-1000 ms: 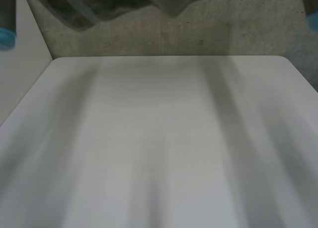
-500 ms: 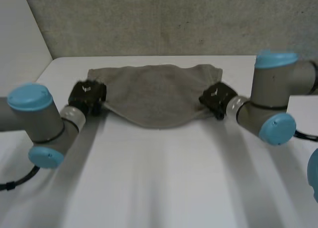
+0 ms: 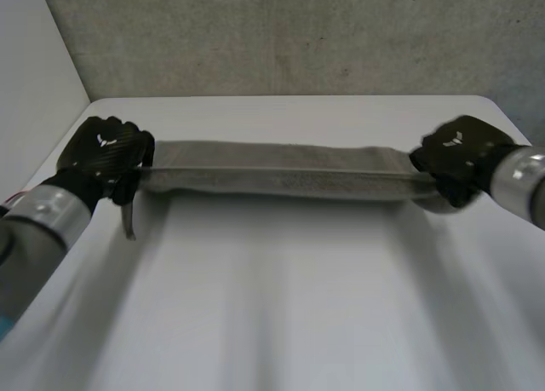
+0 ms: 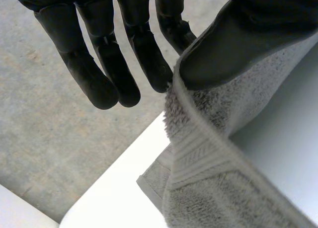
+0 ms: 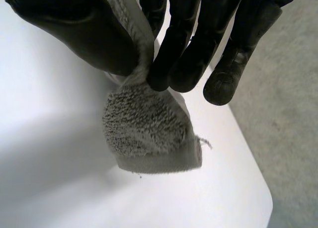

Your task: Fold the towel.

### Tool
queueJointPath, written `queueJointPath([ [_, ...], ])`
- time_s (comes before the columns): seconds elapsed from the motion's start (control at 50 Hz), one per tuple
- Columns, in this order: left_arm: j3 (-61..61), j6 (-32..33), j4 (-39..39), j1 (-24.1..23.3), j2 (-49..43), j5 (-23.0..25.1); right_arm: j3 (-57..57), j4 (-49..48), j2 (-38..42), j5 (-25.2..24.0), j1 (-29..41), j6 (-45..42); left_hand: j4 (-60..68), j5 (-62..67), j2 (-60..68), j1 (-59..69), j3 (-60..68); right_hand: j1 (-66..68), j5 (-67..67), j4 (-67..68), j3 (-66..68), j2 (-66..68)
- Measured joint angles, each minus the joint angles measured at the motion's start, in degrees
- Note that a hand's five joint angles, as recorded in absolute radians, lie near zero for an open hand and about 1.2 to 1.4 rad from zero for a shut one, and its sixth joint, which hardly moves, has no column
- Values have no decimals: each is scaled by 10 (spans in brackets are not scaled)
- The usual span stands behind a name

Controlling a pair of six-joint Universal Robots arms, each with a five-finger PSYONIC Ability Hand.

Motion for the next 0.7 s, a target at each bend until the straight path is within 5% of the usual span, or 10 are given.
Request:
queueJointPath([
  [0.18,-69,24,-95,54,134,89,37,104,-85,-84,-67,-93,0,6,0,0,0,0,5,0,0,2],
  [0.34,-44,29,-60,64,96,106,-15,97,-14,-142,-96,-98,0,8,0,0,0,0,6,0,0,2],
  [0.54,105,32,53,30,-174,78,-172,35,195,-28,-42,-92,0,8,2,0,1,0,17,0,0,2],
  [0.7,323,55,30,2,-386,43,-316,-23,339,48,-10,-73,0,13,2,0,1,0,17,0,0,2],
])
